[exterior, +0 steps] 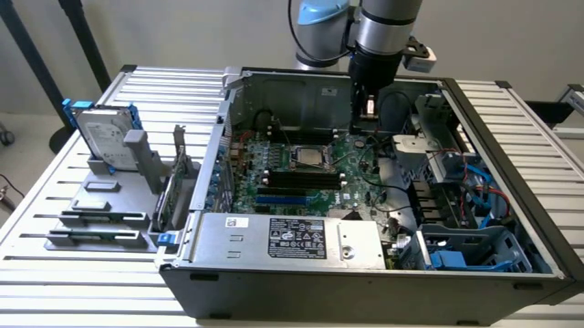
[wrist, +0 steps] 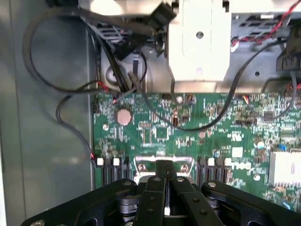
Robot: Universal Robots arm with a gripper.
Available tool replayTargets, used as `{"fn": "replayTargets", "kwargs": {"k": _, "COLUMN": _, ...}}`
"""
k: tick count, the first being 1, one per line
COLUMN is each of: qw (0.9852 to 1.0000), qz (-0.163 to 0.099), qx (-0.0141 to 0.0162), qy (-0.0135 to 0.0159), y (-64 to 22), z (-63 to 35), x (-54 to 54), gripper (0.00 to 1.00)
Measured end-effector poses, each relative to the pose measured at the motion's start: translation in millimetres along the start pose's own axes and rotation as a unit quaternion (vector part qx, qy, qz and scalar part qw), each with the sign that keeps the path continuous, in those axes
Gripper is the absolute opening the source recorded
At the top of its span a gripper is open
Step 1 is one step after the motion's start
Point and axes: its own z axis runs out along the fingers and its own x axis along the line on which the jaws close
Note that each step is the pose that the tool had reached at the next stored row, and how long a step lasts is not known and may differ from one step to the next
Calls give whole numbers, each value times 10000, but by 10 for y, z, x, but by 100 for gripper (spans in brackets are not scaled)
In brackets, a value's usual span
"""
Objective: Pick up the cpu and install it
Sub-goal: 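Close the cpu cover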
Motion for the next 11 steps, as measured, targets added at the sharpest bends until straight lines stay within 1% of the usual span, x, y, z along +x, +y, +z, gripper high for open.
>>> {"fn": "replayTargets", "kwargs": {"k": 3, "qw": 10000, "qz": 0, "qx": 4, "qy": 0, "y": 135, "z": 18, "x": -2, "gripper": 11}}
{"fn": "replayTargets", "kwargs": {"k": 5, "qw": 10000, "qz": 0, "qx": 5, "qy": 0, "y": 185, "z": 52, "x": -5, "gripper": 11}}
{"fn": "replayTargets", "kwargs": {"k": 7, "qw": 10000, "qz": 0, "qx": 5, "qy": 0, "y": 208, "z": 88, "x": -9, "gripper": 11}}
{"fn": "replayTargets", "kwargs": {"k": 11, "qw": 10000, "qz": -2, "qx": 7, "qy": 1, "y": 212, "z": 161, "x": -22, "gripper": 11}}
